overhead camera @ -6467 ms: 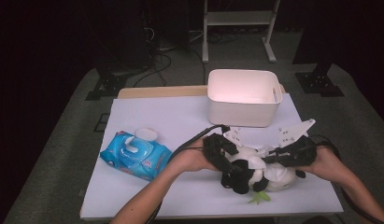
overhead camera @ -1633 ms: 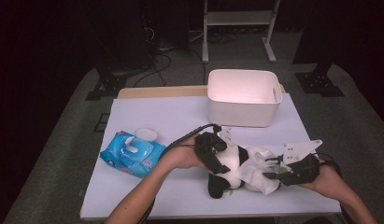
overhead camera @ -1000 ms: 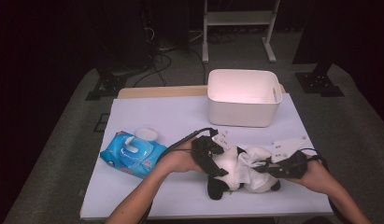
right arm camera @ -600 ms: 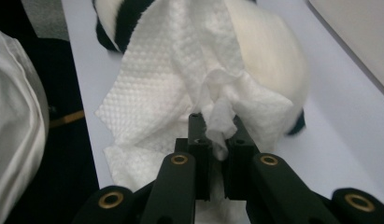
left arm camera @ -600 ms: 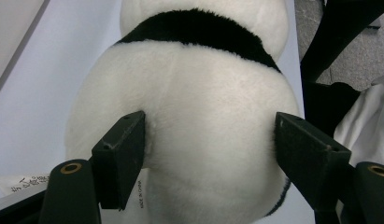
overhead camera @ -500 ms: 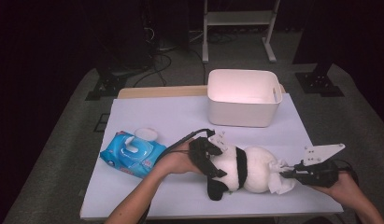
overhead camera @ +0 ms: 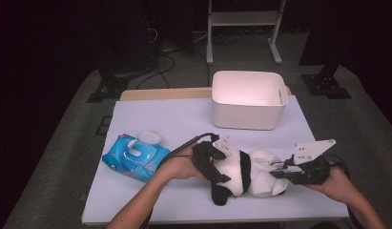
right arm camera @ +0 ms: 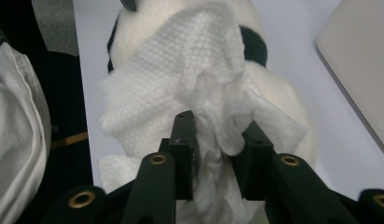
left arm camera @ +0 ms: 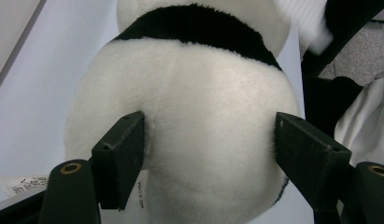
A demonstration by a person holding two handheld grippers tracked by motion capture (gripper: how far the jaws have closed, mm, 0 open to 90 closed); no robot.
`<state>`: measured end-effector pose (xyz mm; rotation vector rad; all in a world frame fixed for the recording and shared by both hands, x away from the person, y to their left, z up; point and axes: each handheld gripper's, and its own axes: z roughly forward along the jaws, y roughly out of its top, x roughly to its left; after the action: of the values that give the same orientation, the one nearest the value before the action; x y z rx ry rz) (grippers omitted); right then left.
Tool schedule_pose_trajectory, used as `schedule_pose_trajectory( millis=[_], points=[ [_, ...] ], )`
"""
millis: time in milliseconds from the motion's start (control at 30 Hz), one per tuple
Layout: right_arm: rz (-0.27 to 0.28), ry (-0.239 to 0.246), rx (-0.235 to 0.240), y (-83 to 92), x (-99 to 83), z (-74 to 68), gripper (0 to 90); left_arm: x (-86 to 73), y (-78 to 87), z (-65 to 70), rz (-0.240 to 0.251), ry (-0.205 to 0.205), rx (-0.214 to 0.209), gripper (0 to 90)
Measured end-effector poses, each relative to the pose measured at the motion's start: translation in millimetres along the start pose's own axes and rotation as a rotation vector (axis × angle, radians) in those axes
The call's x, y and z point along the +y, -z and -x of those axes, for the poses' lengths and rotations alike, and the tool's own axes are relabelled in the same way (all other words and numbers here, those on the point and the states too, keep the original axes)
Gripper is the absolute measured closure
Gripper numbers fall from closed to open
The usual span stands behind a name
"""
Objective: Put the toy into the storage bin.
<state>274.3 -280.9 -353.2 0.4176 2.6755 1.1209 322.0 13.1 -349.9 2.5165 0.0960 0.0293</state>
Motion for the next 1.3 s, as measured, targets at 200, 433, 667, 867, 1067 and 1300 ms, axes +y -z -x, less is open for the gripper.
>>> schedule_pose_trajectory(
  millis=[200,433,667,867,1067,1300],
  points=[
    [-0.016,0.050,0.019,-18.7,21.6,-3.7,61.1,2.1,-0.3,1.4,-0.015,-0.011,0.007,25.9],
    [-0.039,0.119,0.034,-50.0,47.4,-9.3,62.5,4.7,-1.6,3.3,-0.026,-0.021,0.014,25.7],
    [-0.059,0.164,0.017,-49.6,47.3,-10.5,82.1,4.2,-2.5,4.1,-0.018,-0.025,0.011,25.8],
    [-0.045,0.109,0.023,-31.9,32.4,-0.3,83.0,1.3,-1.6,3.4,-0.006,-0.017,0.007,25.9],
    [-0.028,0.011,0.017,-9.9,5.3,11.9,82.9,2.9,-2.1,3.5,-0.007,-0.014,0.009,25.8],
    [-0.034,-0.001,0.019,-11.3,-1.8,11.7,83.1,12.0,10.3,-0.7,0.024,-0.010,0.008,25.9]
  ],
)
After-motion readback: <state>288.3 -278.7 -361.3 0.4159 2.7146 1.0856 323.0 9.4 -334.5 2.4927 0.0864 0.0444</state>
